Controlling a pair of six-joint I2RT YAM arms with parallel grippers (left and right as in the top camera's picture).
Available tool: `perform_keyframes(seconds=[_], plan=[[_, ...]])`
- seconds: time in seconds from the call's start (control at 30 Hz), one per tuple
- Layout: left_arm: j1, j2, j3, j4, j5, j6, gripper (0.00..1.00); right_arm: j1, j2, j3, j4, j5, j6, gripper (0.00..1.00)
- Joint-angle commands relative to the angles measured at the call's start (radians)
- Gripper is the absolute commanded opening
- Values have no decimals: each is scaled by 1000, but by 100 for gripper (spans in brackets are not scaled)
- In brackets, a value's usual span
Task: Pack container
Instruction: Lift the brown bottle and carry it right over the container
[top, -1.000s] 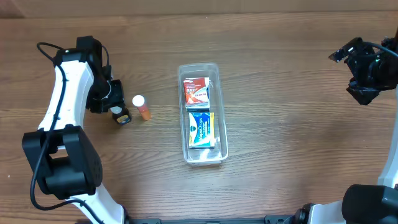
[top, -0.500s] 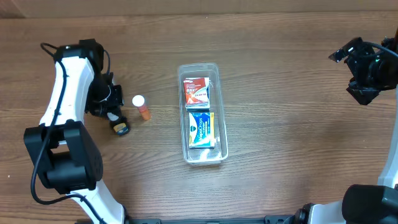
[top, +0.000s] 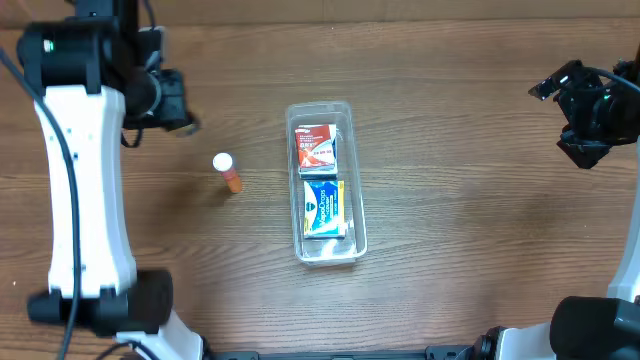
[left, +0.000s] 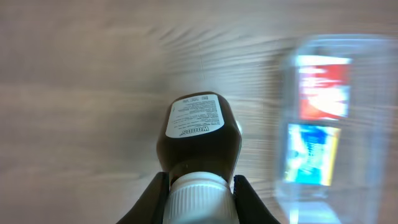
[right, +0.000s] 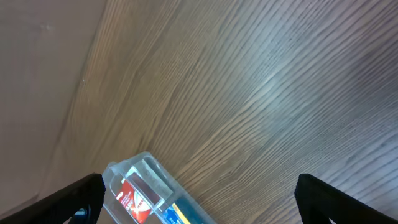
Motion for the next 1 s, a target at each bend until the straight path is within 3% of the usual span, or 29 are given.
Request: perform_keyframes(seconds=[0.0, 0.27, 0.43, 0.6, 0.8, 0.97], plan=[[-154, -77, 32, -3, 52, -23, 10, -1, -6, 9, 4, -5, -3, 100], [-519, -64, -9, 41, -40, -96, 10, -1, -6, 9, 4, -5, -3, 100], [-654, -45, -142, 143, -63, -111, 11, -1, -6, 9, 4, -5, -3, 100], [-687, -27, -298, 186, -61, -203, 9, -1, -6, 9, 4, -5, -3, 100], [-696, -27, -463, 244, -49, -441, 8, -1, -6, 9, 4, -5, -3, 100], [-748, -27, -568, 283, -23, -537, 8, -1, -6, 9, 4, -5, -3, 100]])
